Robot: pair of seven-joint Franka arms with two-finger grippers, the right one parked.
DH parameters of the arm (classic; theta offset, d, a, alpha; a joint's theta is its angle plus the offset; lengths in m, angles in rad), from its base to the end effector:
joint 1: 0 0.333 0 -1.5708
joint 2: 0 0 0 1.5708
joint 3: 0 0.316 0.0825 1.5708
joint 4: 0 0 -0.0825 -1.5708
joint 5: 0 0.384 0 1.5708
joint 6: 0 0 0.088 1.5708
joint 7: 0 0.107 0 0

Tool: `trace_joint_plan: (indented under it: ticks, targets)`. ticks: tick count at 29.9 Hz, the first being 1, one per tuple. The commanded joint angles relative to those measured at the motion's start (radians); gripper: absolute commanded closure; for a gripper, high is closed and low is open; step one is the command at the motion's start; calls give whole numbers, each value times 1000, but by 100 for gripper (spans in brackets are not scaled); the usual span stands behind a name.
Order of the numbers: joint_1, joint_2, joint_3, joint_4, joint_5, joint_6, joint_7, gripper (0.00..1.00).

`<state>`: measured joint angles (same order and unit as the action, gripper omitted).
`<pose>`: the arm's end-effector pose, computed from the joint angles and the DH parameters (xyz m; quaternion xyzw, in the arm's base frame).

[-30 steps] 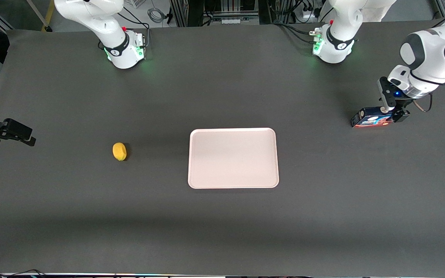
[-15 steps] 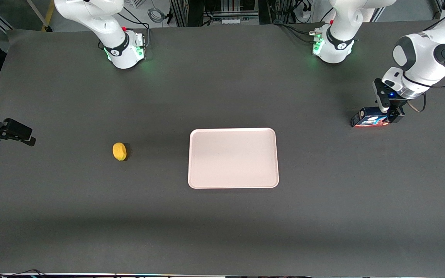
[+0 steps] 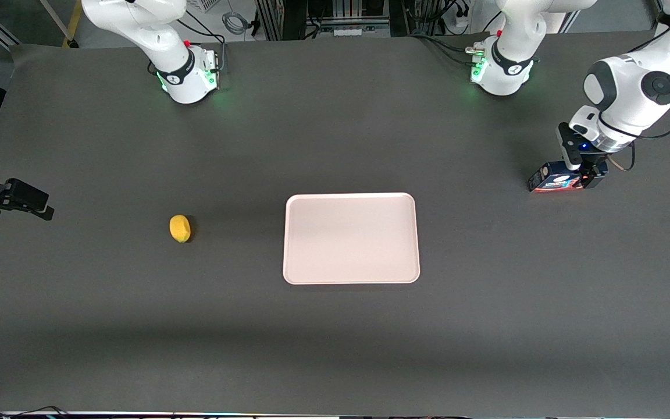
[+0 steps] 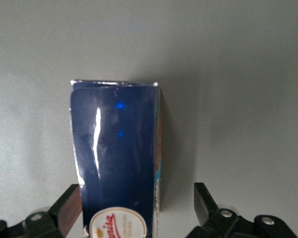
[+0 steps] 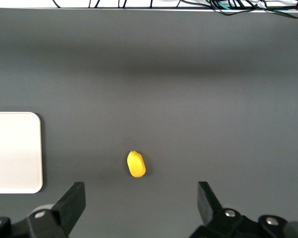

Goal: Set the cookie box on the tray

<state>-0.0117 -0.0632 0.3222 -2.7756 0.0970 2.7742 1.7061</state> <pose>0.3744 0.1134 0.2361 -0.7364 0.6759 -0.0084 0.0298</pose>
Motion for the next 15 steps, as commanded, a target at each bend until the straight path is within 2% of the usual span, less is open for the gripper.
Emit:
trace_joint_plan:
  ticks: [1,8,15]
  targets:
    - [-5,-3,5,-22,-2,31,15,0]
    - [-7,-3,3,-22,-3,31,14,5]
    - [-8,-4,3,-22,-5,31,14,36]
